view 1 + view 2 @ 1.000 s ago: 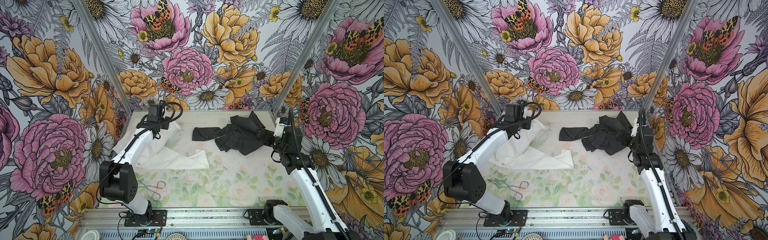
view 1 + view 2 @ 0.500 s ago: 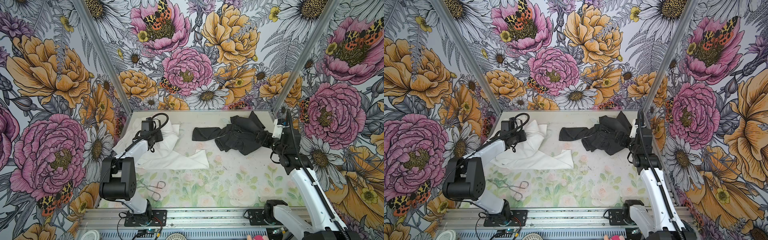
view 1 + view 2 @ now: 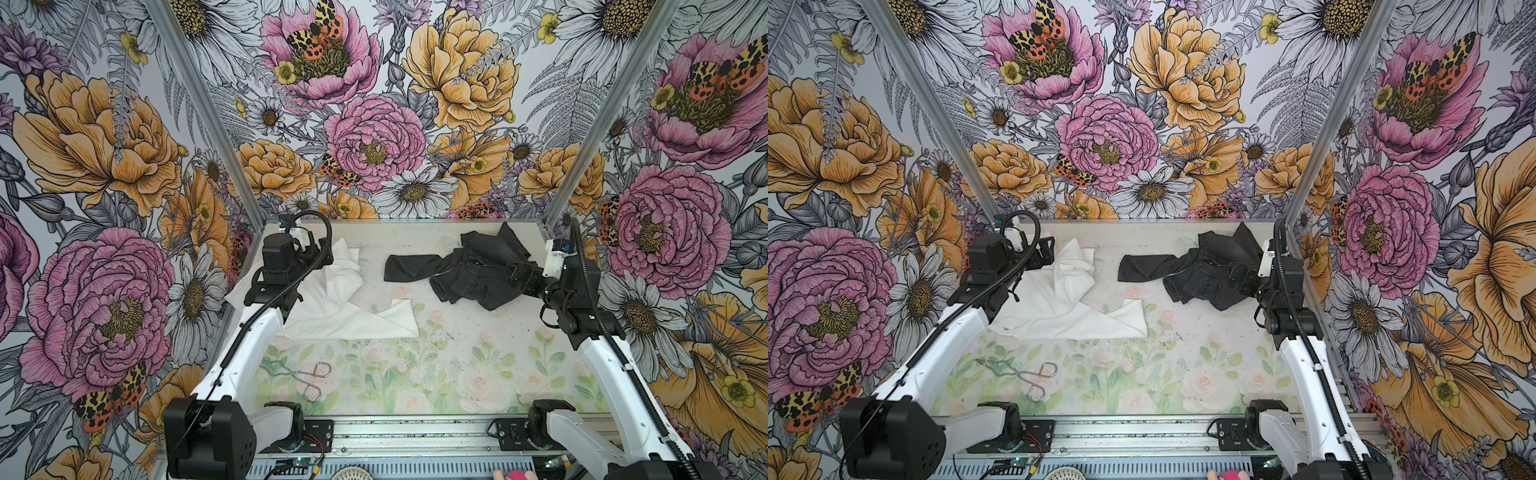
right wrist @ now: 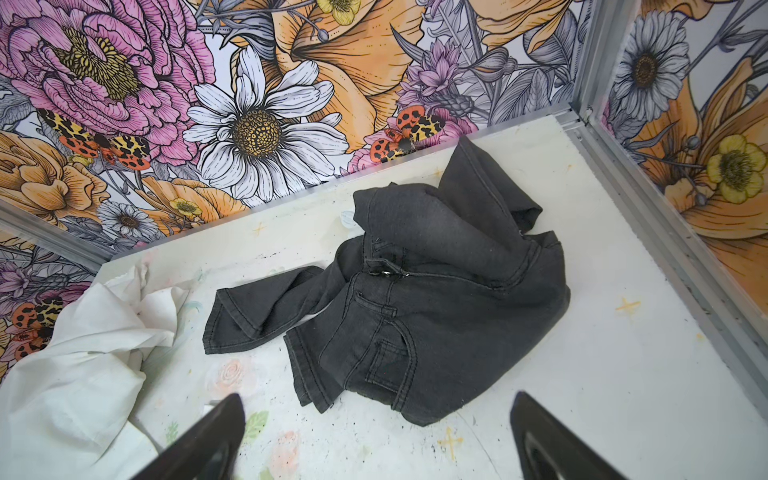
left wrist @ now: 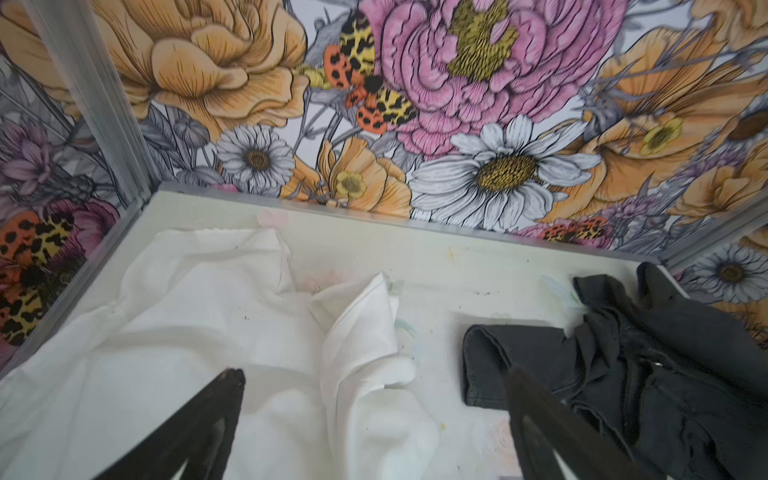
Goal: Pick out a specific cloth from the pile
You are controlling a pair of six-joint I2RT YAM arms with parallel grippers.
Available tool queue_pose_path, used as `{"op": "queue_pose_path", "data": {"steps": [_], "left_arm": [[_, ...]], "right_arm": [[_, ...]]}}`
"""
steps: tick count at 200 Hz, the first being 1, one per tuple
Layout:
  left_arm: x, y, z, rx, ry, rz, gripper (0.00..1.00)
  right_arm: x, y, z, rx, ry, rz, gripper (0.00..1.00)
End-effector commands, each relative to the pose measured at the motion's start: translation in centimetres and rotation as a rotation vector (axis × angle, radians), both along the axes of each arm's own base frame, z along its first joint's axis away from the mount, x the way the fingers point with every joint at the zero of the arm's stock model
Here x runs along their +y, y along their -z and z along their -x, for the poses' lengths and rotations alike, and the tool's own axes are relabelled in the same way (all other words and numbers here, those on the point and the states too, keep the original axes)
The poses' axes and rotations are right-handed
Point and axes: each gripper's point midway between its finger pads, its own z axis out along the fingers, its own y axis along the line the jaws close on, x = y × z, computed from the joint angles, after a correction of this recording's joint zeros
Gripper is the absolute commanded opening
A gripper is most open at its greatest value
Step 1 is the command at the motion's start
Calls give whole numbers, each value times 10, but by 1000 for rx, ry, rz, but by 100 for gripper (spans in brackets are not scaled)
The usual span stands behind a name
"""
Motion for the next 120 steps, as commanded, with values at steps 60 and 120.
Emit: {"op": "queue_pose_path", "data": {"steps": [60, 120], "left_arm": [[66, 51, 43, -228, -356, -148, 99], [68, 116, 34, -209, -342, -221, 99]], "right_arm": [[-14, 6, -13, -154, 42, 77, 99], [-43, 61, -21, -256, 164, 239, 99]]}}
